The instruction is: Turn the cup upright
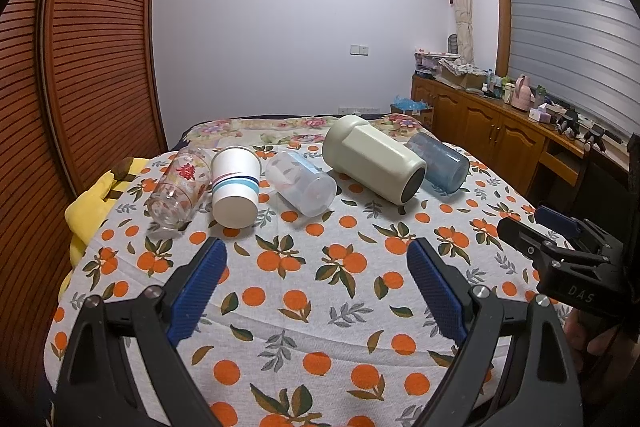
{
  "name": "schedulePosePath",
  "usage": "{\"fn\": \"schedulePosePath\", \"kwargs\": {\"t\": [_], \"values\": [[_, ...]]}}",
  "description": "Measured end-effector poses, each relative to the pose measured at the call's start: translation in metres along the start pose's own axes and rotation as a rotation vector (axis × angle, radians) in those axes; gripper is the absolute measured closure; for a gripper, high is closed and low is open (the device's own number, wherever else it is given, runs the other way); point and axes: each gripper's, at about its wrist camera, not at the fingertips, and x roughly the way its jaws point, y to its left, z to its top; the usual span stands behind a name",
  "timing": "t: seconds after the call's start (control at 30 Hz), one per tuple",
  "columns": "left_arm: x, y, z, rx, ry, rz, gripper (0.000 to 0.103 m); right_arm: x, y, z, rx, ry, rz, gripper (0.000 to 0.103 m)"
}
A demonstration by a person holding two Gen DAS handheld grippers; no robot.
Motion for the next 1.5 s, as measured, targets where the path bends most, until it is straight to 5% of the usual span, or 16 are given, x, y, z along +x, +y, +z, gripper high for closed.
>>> {"fn": "schedulePosePath", "kwargs": {"t": [1.0,1.5], "values": [[0.004,0.004,0.001,0.006,0.018,0.01,0.011,0.003,0.0,0.001,0.002,0.009,0.0,0.013],[0.048,0.041,0.013,0.014,0.131,0.045,0.011,0.023,0.005,0.014,0.001,0.048,0.051,0.013]]}}
